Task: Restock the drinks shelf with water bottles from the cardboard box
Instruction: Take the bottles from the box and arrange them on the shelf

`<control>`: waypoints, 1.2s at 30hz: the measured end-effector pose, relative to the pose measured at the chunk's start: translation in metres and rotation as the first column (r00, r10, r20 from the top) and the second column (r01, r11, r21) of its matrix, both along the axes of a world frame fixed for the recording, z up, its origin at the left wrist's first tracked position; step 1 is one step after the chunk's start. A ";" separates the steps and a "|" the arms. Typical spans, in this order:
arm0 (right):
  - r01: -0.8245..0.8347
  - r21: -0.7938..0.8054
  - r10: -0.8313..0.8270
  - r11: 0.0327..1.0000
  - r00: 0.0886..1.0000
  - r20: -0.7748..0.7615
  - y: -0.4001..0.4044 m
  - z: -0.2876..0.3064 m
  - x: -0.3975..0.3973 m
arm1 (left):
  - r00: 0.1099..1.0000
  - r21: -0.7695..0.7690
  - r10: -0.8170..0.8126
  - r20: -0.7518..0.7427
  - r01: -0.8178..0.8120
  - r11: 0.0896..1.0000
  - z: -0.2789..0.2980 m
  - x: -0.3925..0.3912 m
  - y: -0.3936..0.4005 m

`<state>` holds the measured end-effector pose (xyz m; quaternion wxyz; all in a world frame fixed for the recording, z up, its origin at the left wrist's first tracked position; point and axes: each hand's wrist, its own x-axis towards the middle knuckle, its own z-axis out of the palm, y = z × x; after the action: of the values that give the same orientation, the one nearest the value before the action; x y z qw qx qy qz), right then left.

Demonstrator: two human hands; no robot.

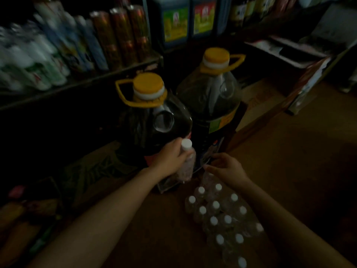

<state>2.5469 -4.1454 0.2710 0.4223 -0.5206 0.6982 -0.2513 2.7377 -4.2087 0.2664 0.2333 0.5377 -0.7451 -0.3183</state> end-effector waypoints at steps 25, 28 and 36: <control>-0.226 -0.304 0.300 0.926 0.927 0.226 -0.017 0.436 0.098 | 0.924 -0.178 -0.004 -0.382 -0.069 0.982 0.571 0.083 0.011; -0.220 -0.323 0.298 0.920 0.930 0.217 -0.030 0.438 0.117 | 0.905 -0.181 0.064 -0.421 -0.153 0.972 0.573 0.103 0.002; -0.174 -0.397 0.281 0.901 0.932 0.230 -0.126 0.450 0.195 | 0.739 -0.011 0.243 -0.628 -0.320 0.947 0.574 0.181 -0.076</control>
<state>2.7417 -4.2712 0.7212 0.4381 -0.6283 0.5048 -0.3981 2.9184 -4.2847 0.8402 0.5415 0.4950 -0.5542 -0.3933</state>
